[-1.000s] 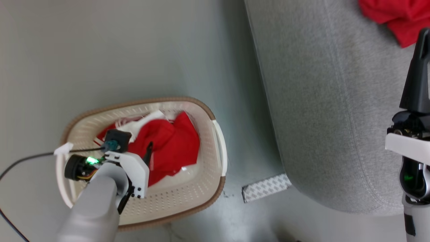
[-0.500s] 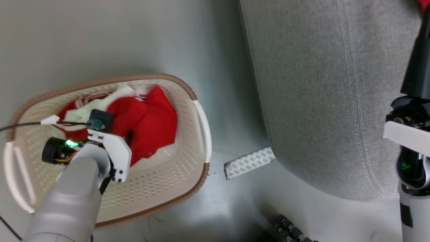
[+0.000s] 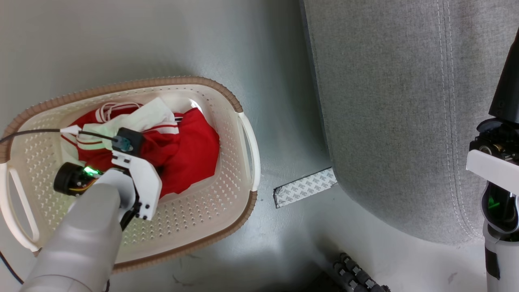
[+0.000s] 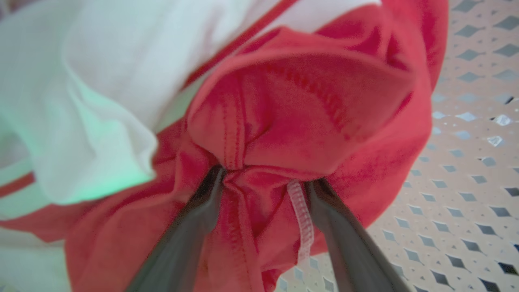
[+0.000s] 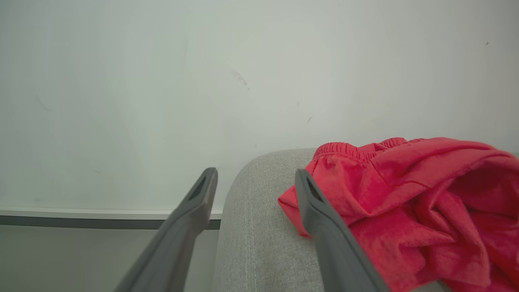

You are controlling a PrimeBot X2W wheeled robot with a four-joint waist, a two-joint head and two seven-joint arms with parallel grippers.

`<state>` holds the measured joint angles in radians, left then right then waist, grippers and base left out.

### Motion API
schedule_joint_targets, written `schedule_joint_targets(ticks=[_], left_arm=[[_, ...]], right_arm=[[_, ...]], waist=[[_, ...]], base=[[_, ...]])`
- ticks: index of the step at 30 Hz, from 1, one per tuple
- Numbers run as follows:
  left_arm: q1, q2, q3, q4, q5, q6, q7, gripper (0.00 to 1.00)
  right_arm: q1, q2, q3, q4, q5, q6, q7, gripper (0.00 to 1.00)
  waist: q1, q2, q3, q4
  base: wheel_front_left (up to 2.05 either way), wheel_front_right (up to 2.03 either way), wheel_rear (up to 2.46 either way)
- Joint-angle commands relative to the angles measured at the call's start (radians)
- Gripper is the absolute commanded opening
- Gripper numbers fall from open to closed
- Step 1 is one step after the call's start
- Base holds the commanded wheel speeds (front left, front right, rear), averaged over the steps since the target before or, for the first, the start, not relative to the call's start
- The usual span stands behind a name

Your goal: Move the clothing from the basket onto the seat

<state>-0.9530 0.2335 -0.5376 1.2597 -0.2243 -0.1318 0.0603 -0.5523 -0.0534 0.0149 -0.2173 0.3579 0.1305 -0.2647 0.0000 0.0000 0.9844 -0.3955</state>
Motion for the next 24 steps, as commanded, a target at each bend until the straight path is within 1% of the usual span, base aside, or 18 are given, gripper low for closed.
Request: schedule_joint_targets(ticks=[1, 8, 13, 20, 24], left_arm=[[-0.007, 0.021, -0.019, -0.006, -0.029, 0.002, -0.002, 0.00], [-0.009, 0.051, -0.080, -0.033, -0.116, 0.002, -0.023, 0.00], [0.015, 0.051, -0.107, -0.041, -0.161, 0.002, -0.051, 0.00], [0.070, 0.009, -0.158, -0.071, -0.260, 0.002, -0.100, 0.00], [0.104, -0.020, -0.198, -0.099, -0.318, 0.002, -0.134, 0.00]], right_arm=[[-0.003, 0.004, -0.002, -0.003, -0.006, 0.001, 0.000, 1.00], [-0.016, 0.004, 0.005, 0.010, 0.005, 0.001, 0.000, 1.00], [-0.019, 0.004, 0.009, 0.020, -0.004, 0.001, 0.000, 1.00], [0.006, 0.004, -0.004, 0.044, -0.042, 0.001, 0.001, 1.00], [0.029, 0.003, -0.006, 0.069, -0.064, 0.001, 0.000, 1.00]], waist=[[0.0000, 0.0000, -0.002, -0.001], [0.0000, 0.0000, -0.018, -0.009], [0.0000, 0.0000, -0.058, -0.005], [0.0000, 0.0000, -0.186, 0.036], [0.0000, 0.0000, -0.282, 0.071]], base=[[0.00, 0.00, 0.00], [0.00, 0.00, 0.00], [0.00, 0.00, 0.00], [0.00, 0.00, 0.00], [0.00, 0.00, 0.00]])
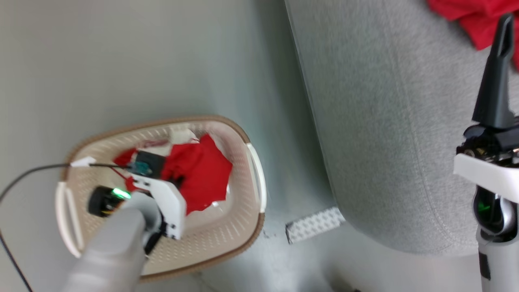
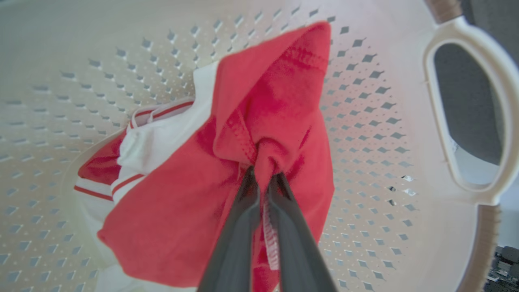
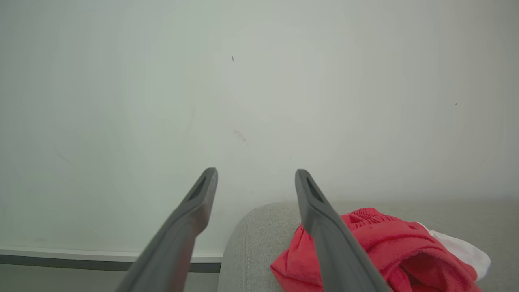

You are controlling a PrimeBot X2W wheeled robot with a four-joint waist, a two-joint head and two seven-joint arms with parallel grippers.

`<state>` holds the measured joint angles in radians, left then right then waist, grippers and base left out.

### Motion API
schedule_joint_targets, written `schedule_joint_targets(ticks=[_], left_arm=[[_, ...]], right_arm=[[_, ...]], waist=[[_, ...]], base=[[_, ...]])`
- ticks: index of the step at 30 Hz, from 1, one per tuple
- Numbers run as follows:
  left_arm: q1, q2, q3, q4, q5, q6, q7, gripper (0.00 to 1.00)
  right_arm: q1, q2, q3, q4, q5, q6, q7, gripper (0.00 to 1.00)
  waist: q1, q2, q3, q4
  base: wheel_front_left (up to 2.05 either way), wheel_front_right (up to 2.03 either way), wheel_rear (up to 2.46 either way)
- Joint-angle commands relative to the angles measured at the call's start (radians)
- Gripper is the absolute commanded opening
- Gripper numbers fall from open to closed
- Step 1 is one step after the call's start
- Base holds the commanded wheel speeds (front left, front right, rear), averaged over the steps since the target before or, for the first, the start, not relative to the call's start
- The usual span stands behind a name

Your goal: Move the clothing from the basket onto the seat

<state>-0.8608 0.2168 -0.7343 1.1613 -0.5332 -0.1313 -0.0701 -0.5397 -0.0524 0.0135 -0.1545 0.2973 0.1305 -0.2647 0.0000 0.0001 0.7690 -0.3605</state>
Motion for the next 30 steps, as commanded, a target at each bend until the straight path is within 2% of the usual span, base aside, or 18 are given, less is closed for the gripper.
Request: schedule_joint_targets(ticks=[1, 12, 18, 23, 30], left_arm=[[0.023, -0.011, -0.012, -0.010, -0.028, 0.001, -0.013, 0.00], [0.113, -0.049, -0.130, -0.098, -0.182, 0.001, -0.132, 0.00], [0.157, -0.043, -0.162, -0.144, -0.233, 0.001, -0.185, 0.00], [0.178, -0.029, -0.160, -0.213, -0.237, 0.001, -0.195, 0.00], [0.213, 0.004, -0.081, -0.374, -0.171, 0.013, -0.195, 0.00]], right_arm=[[0.022, 0.002, -0.006, 0.014, -0.010, 0.001, 0.001, 1.00], [0.101, -0.061, 0.017, 0.099, -0.004, 0.001, 0.000, 1.00], [0.152, -0.085, 0.029, 0.149, 0.010, 0.001, 0.001, 1.00], [0.204, -0.097, 0.035, 0.181, 0.021, 0.001, 0.001, 1.00], [0.266, -0.097, 0.051, 0.218, 0.039, 0.001, 0.001, 1.00]], waist=[[0.0000, -0.0001, -0.092, 0.046], [0.0000, -0.0001, -0.353, 0.149], [0.0000, -0.0001, -0.484, 0.192], [0.0000, -0.0001, -0.575, 0.226], [0.0000, -0.0001, -0.670, 0.256]], base=[[0.00, 0.00, 0.00], [0.00, 0.00, 0.00], [0.00, 0.00, 0.00], [0.00, 0.00, 0.00], [0.00, 0.00, 0.00]])
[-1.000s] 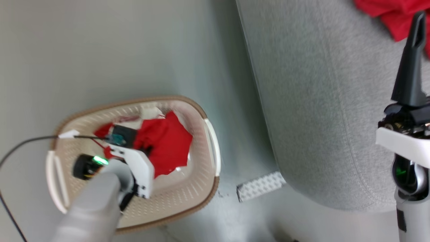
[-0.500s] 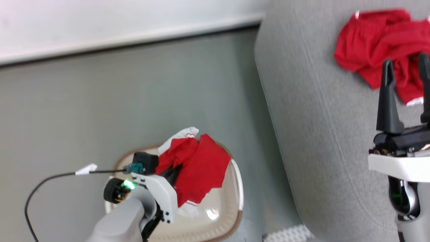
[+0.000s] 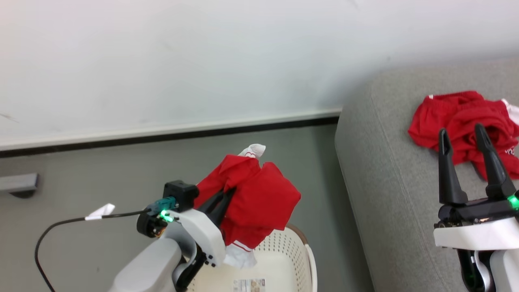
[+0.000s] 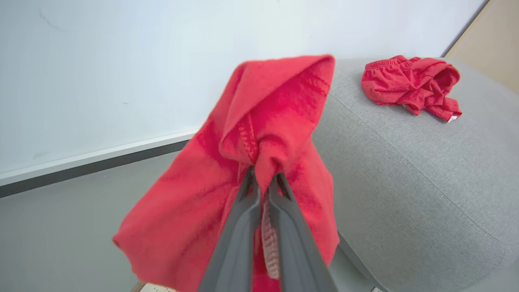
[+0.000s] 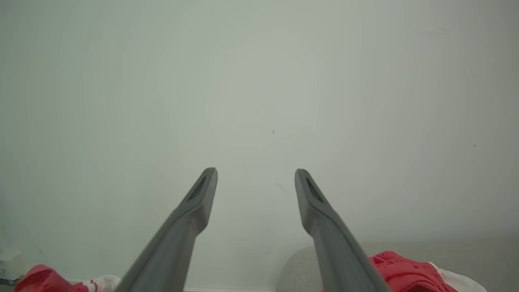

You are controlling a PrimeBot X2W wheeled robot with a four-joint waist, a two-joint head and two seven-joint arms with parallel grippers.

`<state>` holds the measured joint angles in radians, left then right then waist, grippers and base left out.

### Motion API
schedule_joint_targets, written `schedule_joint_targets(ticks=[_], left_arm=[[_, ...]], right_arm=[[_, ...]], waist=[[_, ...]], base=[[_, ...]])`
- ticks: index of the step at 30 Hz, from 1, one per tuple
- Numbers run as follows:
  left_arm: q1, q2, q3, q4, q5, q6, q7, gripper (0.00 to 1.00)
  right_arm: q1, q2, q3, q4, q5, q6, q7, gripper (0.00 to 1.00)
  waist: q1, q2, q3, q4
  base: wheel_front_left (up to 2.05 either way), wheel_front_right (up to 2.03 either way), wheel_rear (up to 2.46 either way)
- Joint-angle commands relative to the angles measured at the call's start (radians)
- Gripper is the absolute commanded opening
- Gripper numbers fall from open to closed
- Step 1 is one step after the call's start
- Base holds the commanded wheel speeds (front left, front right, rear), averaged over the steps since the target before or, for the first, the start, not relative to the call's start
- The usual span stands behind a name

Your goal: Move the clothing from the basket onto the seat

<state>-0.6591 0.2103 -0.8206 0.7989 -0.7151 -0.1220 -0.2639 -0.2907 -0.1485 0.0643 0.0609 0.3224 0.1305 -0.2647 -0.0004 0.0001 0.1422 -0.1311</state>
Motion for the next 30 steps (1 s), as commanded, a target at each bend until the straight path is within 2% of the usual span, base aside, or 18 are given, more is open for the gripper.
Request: schedule_joint_targets(ticks=[1, 7, 18, 30], left_arm=[[0.014, 0.017, 0.018, -0.035, 0.024, 0.013, -0.001, 0.00], [0.055, 0.039, 0.085, -0.185, 0.058, 0.040, -0.001, 0.00], [0.045, 0.077, 0.115, -0.403, 0.051, 0.086, 0.025, 0.00], [0.040, 0.093, 0.122, -0.490, 0.039, 0.116, 0.062, 0.00]], right_arm=[[0.023, 0.000, 0.002, 0.008, 0.014, 0.001, 0.001, 1.00], [0.068, 0.003, 0.013, 0.031, 0.024, 0.001, 0.000, 1.00], [0.120, -0.004, 0.072, 0.065, 0.043, 0.001, 0.001, 1.00], [0.127, -0.016, 0.109, 0.074, 0.057, 0.001, 0.001, 1.00]], waist=[[0.0004, -0.0001, -0.053, 0.029], [0.0004, -0.0001, -0.111, 0.036], [0.0004, -0.0001, -0.155, 0.039], [0.0004, -0.0001, -0.151, 0.031]], base=[[0.00, 0.00, 0.00], [0.00, 0.00, 0.00], [0.00, 0.00, 0.00], [0.00, 0.00, 0.00]])
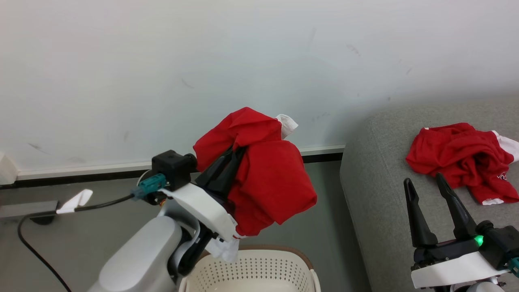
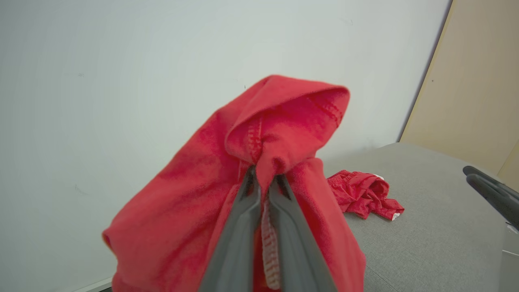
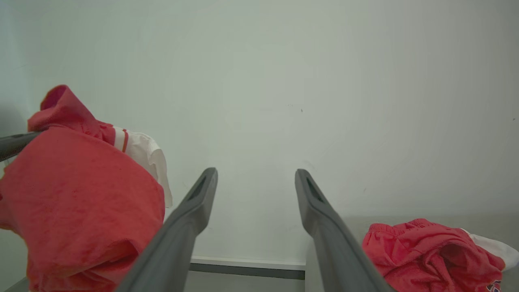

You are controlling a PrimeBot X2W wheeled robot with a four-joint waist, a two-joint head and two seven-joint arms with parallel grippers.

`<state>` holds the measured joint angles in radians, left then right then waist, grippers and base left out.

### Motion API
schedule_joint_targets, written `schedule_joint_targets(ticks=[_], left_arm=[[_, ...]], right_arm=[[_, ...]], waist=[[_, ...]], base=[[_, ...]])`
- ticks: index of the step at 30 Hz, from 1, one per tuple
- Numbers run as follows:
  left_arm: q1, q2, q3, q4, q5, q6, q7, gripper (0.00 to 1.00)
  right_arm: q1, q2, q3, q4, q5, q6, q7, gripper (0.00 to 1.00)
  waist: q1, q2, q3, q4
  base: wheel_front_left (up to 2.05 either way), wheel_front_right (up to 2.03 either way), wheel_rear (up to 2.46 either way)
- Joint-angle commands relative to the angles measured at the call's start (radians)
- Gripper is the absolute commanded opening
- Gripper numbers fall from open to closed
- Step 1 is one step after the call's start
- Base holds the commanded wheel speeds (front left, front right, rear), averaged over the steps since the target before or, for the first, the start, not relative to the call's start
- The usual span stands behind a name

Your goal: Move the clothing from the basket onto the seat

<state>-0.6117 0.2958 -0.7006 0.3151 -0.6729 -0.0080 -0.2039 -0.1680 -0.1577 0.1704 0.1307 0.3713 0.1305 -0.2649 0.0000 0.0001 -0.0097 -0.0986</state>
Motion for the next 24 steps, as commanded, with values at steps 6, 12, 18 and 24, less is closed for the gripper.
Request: schedule_joint_targets(ticks=[6, 12, 18, 24], left_arm=[[-0.003, 0.010, -0.003, -0.014, 0.003, 0.011, 0.003, 0.00], [0.002, 0.012, -0.008, -0.013, 0.000, 0.015, 0.006, 0.00], [-0.002, 0.015, -0.014, -0.007, -0.003, 0.014, 0.009, 0.00], [-0.016, 0.005, -0.024, -0.002, -0.002, 0.013, 0.016, 0.00]], right_arm=[[-0.008, -0.014, 0.022, 0.010, 0.011, 0.001, 0.001, 1.00], [-0.015, -0.021, 0.065, 0.013, 0.014, 0.001, 0.001, 1.00], [-0.043, -0.019, 0.178, -0.007, 0.005, 0.001, 0.001, 1.00], [-0.104, -0.013, 0.357, 0.033, 0.028, 0.001, 0.001, 1.00]], waist=[[0.0000, -0.0001, 0.005, -0.005], [0.0000, -0.0001, 0.002, -0.004], [0.0000, -0.0001, 0.001, -0.004], [0.0000, -0.0001, 0.001, 0.001]], base=[[0.00, 0.00, 0.00], [0.00, 0.00, 0.00], [0.00, 0.00, 0.00], [0.00, 0.00, 0.00]])
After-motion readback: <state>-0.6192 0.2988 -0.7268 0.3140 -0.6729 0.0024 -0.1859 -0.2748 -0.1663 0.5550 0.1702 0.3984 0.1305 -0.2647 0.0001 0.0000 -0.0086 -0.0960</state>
